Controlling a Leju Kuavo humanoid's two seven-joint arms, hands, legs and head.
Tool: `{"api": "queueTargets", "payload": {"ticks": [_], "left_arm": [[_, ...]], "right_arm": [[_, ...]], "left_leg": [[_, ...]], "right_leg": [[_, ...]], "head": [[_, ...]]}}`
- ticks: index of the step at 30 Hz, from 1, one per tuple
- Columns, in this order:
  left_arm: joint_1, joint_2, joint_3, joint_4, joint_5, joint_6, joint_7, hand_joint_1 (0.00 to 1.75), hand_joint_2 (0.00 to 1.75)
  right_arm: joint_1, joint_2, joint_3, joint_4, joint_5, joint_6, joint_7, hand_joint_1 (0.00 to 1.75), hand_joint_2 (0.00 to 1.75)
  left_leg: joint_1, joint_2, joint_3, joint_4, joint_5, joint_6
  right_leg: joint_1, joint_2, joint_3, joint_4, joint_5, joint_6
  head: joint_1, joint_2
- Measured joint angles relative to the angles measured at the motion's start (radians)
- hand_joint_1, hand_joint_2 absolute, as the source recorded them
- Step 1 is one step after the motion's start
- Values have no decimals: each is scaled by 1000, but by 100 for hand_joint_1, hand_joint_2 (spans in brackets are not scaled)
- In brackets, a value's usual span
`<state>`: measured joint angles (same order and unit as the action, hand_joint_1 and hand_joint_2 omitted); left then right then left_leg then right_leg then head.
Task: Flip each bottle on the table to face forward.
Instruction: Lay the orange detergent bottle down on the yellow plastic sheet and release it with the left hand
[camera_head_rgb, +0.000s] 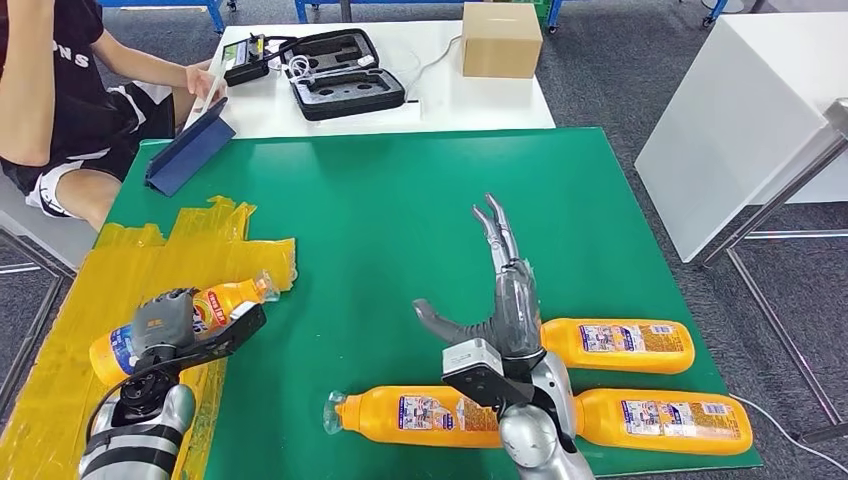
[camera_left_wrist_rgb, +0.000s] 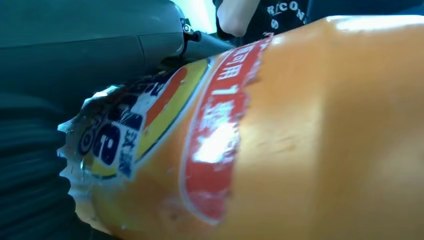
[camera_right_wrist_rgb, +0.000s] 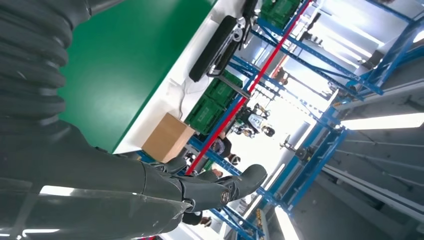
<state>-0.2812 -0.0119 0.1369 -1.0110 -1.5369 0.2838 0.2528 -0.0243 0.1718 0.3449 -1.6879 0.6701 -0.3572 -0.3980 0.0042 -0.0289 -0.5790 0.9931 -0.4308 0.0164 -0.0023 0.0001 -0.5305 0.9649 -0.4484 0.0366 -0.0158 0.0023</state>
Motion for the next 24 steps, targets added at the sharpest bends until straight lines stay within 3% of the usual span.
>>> {"api": "queueTargets", "payload": {"ticks": [9,13,20,24], "left_arm": [[-62,-7,38,141,62,81,-74,0,175],[-52,-17,50,145,117,148,-128,0,175],[-40,-22,55,137,147,172,-160,0,175],[2,-40,55,73,269,186,-253,0,175]], "right_arm": [[-15,0,1,15,3,5,6,0,175],[-16,0,1,26,7,10,10,0,175],[-17,0,2,40,11,11,12,0,175],[-16,-1,3,48,23,10,15,0,175]], "left_leg": [[0,0,6,-1,0,0],[0,0,7,0,1,0],[0,0,5,0,1,0],[0,1,4,0,1,0]], "right_leg": [[1,0,6,0,0,-1],[1,0,7,0,0,0],[0,0,6,0,0,0],[0,0,3,0,0,0]], "head": [[0,0],[0,0],[0,0],[0,0]]}}
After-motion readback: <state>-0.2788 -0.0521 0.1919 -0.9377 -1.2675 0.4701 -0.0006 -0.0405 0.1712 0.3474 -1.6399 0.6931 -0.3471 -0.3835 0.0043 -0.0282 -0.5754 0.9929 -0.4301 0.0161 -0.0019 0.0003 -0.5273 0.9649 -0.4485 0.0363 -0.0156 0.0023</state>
